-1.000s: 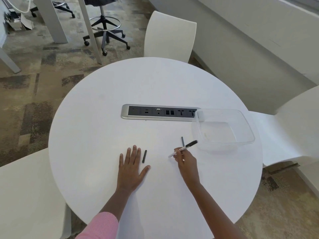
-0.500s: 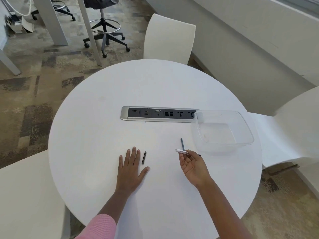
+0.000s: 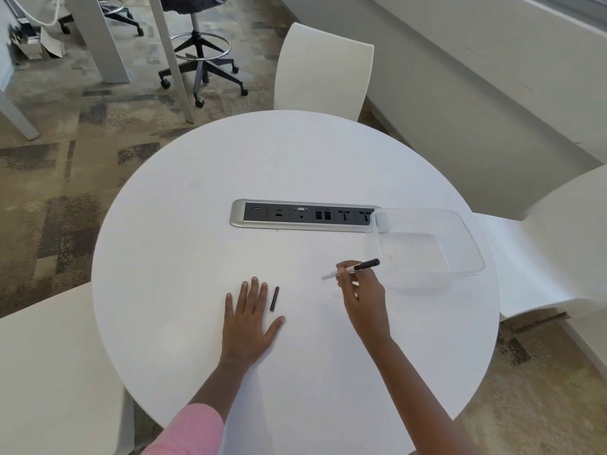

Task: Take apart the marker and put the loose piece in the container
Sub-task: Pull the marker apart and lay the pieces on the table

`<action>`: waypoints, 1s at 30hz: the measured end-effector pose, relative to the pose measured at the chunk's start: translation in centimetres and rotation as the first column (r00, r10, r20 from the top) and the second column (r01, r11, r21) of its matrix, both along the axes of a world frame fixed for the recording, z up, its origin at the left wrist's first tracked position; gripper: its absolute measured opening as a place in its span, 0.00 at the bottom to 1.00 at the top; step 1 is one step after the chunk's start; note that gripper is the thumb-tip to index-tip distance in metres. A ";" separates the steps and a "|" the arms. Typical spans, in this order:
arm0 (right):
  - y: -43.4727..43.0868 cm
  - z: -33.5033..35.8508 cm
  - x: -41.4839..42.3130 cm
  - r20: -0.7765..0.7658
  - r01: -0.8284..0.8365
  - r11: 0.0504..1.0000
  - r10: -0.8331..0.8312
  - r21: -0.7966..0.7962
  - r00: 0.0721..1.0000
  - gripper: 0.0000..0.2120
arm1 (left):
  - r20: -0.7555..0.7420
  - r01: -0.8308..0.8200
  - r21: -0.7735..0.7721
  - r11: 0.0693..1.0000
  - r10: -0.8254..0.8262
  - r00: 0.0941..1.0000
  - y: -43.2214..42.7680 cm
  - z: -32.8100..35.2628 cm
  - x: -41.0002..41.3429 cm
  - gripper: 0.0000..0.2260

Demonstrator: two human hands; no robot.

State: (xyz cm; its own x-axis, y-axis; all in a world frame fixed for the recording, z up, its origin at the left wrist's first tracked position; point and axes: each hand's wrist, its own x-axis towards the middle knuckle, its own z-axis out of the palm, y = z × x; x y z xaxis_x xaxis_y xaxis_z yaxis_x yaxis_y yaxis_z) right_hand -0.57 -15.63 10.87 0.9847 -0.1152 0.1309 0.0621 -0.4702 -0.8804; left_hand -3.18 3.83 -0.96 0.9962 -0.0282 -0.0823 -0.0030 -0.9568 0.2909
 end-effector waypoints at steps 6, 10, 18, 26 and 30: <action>0.9 -3.1 -0.4 -0.122 -0.190 0.935 0.160 -0.300 0.980 0.11 | -0.009 -0.001 0.012 1.000 0.001 1.000 0.0 -0.1 0.0 0.34; 1.0 -3.1 0.0 -0.116 -0.139 0.945 0.109 -0.295 0.987 0.13 | -0.006 -0.002 0.013 1.000 0.002 1.000 0.0 -0.2 0.0 0.34; 0.6 -1.7 -0.3 -0.035 0.050 0.998 -0.052 -0.045 0.998 0.07 | -0.005 -0.003 0.009 1.000 0.003 1.000 0.1 -0.1 0.0 0.33; -1.0 -0.8 0.7 -0.220 0.186 0.934 -0.121 0.306 0.968 0.13 | -0.005 -0.003 0.011 1.000 0.003 1.000 0.1 -0.1 0.0 0.33; -1.0 -1.3 1.1 -0.273 0.183 0.922 -0.089 0.341 0.958 0.12 | 0.000 -0.003 0.004 1.000 0.003 1.000 0.1 0.0 0.0 0.32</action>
